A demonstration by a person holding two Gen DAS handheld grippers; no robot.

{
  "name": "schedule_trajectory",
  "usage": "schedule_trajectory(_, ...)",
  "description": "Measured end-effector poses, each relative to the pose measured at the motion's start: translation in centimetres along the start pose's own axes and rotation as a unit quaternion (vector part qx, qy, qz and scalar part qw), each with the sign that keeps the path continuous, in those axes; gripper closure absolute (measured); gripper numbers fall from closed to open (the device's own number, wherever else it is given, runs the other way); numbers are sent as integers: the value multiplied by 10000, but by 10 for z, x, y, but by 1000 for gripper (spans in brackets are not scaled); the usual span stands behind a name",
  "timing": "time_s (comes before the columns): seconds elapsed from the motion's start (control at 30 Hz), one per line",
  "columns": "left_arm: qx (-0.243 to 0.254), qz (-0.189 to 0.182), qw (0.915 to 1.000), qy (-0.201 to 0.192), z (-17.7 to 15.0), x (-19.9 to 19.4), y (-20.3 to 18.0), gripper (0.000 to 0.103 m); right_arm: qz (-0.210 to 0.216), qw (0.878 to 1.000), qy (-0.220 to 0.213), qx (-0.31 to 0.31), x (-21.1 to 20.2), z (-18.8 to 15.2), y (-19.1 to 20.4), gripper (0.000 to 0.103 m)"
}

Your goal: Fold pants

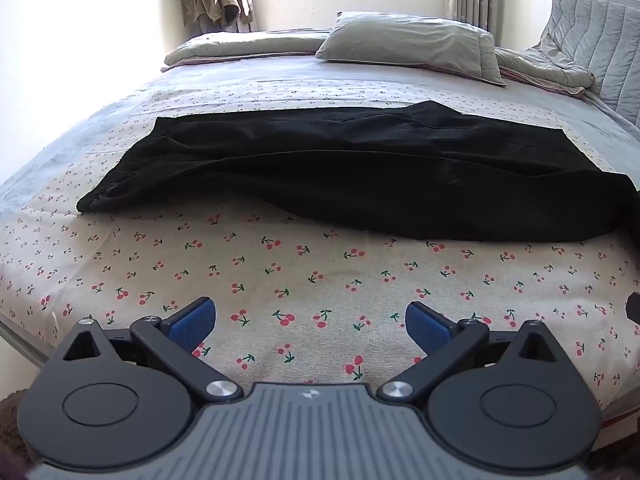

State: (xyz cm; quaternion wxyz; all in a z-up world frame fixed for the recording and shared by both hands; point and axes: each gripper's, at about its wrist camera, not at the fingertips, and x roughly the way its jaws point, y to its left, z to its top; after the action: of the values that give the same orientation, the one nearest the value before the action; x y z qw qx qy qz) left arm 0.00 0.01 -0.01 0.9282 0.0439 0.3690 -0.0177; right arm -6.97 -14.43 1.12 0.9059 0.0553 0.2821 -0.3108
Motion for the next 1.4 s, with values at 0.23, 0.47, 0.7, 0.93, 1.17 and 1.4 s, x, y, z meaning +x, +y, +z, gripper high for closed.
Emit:
schedule_trajectory(0.23,-21,7,10000,3,0,-3,5,0,2,10000,0,1,0,0,0,0)
schedule_trajectory(0.47,-33,22,10000,-3,0,-7,5,0,7,10000,11,-14,1,-1,3,0)
schedule_trajectory(0.7,-11,43,10000,35,1,-1,2,0,6,10000,9,-14,1,-1,2,0)
schedule_trajectory(0.93,-66,14,10000,51,1,-1,4,0,4,10000,6,-15,1,-1,2,0)
schedule_trajectory(1.17,-30,44,9999,116,1,-1,3,0,3,10000,23,-19,2,-2,3,0)
schedule_trajectory(1.4,-6,65,9998,192,1,-1,3,0,-3,10000,29,-22,3,-2,3,0)
